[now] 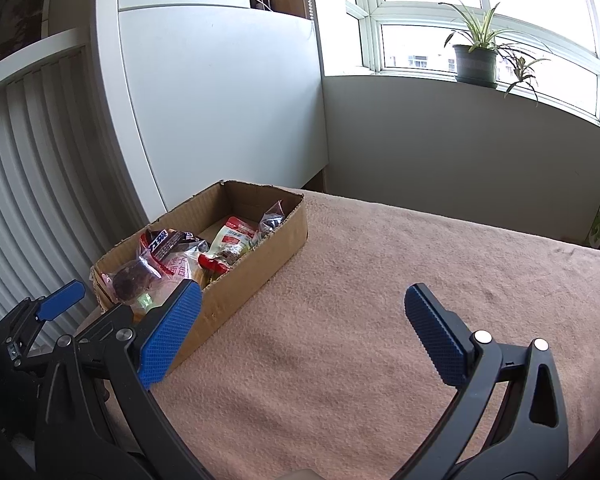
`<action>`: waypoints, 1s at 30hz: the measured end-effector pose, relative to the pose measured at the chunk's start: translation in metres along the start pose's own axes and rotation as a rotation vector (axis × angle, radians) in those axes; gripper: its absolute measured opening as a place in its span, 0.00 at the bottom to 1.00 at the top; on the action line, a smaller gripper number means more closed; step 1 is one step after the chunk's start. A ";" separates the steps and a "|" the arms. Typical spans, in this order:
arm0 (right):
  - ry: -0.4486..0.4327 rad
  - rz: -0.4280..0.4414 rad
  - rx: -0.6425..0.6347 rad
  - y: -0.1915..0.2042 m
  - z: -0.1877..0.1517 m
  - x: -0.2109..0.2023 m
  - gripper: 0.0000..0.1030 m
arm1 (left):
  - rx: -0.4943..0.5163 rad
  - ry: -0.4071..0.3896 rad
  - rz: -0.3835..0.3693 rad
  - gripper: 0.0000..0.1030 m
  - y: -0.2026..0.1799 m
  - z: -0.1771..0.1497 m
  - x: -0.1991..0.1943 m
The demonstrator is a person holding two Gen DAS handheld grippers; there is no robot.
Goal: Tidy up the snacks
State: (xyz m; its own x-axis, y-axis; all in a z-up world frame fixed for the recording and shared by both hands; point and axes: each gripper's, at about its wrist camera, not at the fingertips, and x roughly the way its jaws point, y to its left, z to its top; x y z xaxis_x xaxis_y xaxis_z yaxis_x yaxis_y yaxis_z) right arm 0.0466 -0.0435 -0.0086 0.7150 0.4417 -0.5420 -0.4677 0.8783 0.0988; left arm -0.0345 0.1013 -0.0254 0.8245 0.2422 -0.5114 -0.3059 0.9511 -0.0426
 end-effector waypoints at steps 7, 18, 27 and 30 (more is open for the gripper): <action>0.004 0.004 -0.004 0.001 -0.001 0.001 1.00 | 0.000 0.001 -0.003 0.77 0.000 0.000 0.001; 0.006 0.005 -0.008 0.000 -0.002 0.001 1.00 | 0.001 -0.003 -0.001 0.77 0.000 0.000 0.000; 0.009 0.006 -0.006 -0.001 -0.002 0.001 1.00 | 0.004 -0.003 -0.003 0.77 -0.001 -0.001 -0.001; 0.014 0.008 -0.008 -0.001 -0.003 0.002 1.00 | 0.003 -0.002 -0.002 0.77 -0.001 -0.001 -0.001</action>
State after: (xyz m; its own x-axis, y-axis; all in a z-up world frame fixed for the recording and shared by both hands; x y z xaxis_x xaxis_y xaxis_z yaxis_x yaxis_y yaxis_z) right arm 0.0474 -0.0440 -0.0120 0.7040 0.4459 -0.5528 -0.4775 0.8733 0.0965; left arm -0.0350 0.0999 -0.0258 0.8263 0.2406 -0.5092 -0.3026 0.9522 -0.0411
